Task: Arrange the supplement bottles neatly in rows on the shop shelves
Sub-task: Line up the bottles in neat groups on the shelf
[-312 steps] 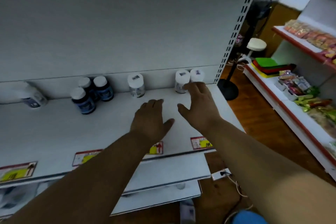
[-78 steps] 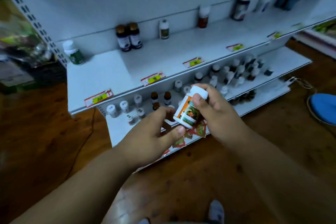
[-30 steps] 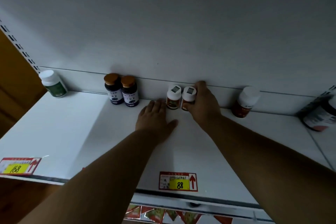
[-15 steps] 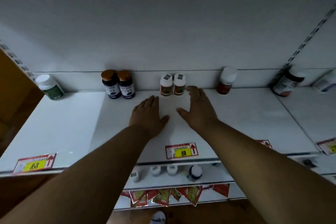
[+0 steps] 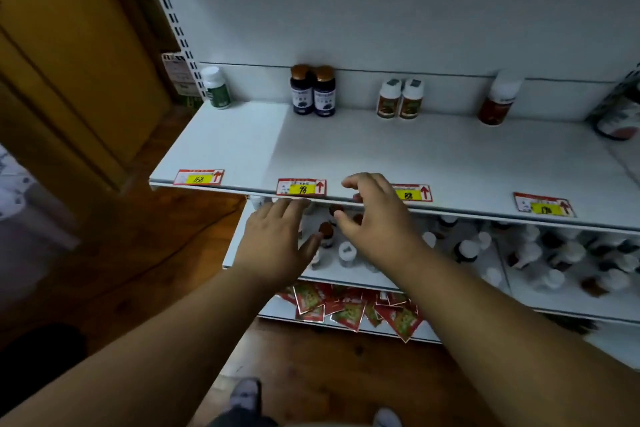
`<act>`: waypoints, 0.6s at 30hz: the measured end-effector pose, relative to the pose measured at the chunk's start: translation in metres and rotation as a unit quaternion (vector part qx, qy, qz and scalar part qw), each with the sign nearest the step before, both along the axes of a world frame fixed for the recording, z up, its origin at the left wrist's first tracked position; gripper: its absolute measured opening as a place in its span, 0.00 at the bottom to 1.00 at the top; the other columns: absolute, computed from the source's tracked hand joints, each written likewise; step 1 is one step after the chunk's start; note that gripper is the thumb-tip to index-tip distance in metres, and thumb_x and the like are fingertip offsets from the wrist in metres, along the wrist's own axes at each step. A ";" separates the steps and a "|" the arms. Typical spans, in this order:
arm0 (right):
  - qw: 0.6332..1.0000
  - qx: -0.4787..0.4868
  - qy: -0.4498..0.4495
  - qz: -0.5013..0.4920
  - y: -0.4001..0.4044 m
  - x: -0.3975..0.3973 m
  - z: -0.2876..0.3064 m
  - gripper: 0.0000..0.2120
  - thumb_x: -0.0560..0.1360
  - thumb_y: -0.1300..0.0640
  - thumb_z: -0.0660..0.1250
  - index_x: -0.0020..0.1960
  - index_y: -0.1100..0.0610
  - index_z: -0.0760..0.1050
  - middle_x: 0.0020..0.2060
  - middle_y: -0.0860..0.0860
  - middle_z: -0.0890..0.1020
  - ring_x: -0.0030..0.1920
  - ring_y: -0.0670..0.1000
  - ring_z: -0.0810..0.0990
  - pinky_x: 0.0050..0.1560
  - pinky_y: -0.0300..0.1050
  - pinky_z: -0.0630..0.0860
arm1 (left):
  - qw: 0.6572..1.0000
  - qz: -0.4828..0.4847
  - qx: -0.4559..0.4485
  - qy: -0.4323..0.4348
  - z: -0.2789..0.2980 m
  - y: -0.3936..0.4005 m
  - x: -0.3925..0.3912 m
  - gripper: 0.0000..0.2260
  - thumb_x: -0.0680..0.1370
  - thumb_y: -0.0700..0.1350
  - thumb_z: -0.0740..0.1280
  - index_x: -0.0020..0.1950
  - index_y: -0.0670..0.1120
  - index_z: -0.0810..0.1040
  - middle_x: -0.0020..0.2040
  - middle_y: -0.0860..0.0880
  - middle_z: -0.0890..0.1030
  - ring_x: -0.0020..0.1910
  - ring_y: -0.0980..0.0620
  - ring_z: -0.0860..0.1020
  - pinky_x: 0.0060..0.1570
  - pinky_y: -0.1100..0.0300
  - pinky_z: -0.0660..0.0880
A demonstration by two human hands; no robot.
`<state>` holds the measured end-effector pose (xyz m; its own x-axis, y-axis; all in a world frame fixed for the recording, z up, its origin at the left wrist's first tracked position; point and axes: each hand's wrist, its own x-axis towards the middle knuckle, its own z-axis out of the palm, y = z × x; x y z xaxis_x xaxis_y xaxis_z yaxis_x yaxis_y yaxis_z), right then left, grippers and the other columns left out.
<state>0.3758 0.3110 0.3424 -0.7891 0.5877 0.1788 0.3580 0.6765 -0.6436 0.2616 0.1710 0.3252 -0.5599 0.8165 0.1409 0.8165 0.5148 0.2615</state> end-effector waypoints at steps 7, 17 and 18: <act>0.997 -0.041 -0.041 -0.045 -0.098 -0.054 -0.029 0.19 0.75 0.51 0.69 0.64 0.49 0.71 0.61 0.47 0.72 0.57 0.48 0.74 0.56 0.44 0.74 | 0.997 -0.037 -0.010 -0.073 -0.023 -0.093 -0.076 0.26 0.77 0.57 0.66 0.72 0.50 0.67 0.66 0.50 0.74 0.63 0.50 0.73 0.61 0.56 0.71; 0.985 -0.097 -0.126 -0.068 -0.160 -0.147 -0.146 0.20 0.75 0.53 0.69 0.65 0.51 0.70 0.63 0.47 0.71 0.59 0.48 0.74 0.55 0.37 0.69 | 0.987 -0.060 -0.073 -0.129 -0.112 -0.110 -0.192 0.29 0.76 0.54 0.70 0.74 0.52 0.63 0.70 0.49 0.72 0.66 0.48 0.71 0.63 0.55 0.73; 0.985 -0.091 -0.131 -0.063 -0.155 -0.156 -0.163 0.20 0.75 0.53 0.68 0.66 0.51 0.70 0.63 0.48 0.70 0.59 0.48 0.74 0.55 0.37 0.68 | 0.987 -0.067 -0.078 -0.126 -0.129 -0.103 -0.200 0.29 0.76 0.53 0.70 0.74 0.52 0.63 0.70 0.49 0.71 0.67 0.47 0.71 0.64 0.54 0.72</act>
